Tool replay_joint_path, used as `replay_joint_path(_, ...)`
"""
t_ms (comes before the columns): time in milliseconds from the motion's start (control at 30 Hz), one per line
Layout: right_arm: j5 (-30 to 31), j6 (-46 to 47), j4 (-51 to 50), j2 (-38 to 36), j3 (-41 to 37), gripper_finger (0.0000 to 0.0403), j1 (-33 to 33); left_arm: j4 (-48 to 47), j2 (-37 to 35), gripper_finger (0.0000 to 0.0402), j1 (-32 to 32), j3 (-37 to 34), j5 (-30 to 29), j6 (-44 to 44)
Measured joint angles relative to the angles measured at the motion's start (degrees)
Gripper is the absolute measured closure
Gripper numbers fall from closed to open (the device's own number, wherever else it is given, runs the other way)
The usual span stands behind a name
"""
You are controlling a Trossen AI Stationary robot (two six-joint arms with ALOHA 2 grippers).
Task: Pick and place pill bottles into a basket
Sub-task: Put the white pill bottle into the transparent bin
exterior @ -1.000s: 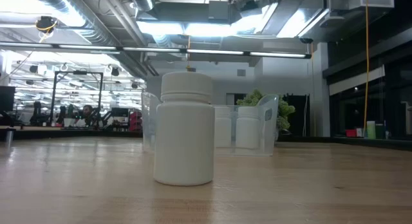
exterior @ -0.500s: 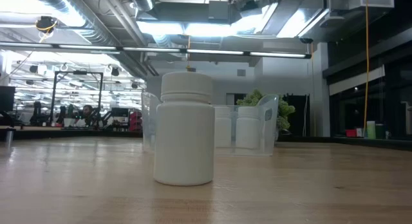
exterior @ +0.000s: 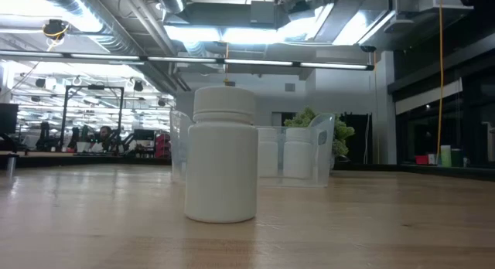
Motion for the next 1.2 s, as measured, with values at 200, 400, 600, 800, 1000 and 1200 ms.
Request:
replay_joint_path(200, -1.83, 0.90, 0.01, 0.34, 0.00, 0.0071, 0.31, 0.10, 0.00, 0.0132, 0.00, 0.00, 0.02, -0.01)
replay_joint_path(400, -2.66, 0.86, 0.15, 1.16, -0.02, 0.0071, 0.33, 0.35, 0.00, 0.0132, 0.07, 0.00, 0.00, 0.04)
replay_joint_path(600, -2.64, 1.15, 1.57, 2.17, 0.00, 0.0071, 0.31, 0.40, -0.02, 0.0132, 0.07, 0.02, -0.04, 0.22)
replay_joint_path(800, -4.28, 1.93, 4.01, 4.90, 0.00, 0.0071, 0.34, 0.45, -0.04, 0.0132, 0.07, 0.02, -0.11, 1.24)
replay_joint_path(1000, -5.50, 1.88, 4.65, 6.92, 0.00, 0.0072, 0.35, 0.43, -0.02, 0.0132, 0.08, 0.02, -0.11, 2.36)
replay_joint_path(1200, -5.64, 1.21, 4.17, 7.01, 0.00, 0.0121, 0.35, 0.45, -0.02, 0.0132, 0.24, 0.02, -0.13, 2.38)
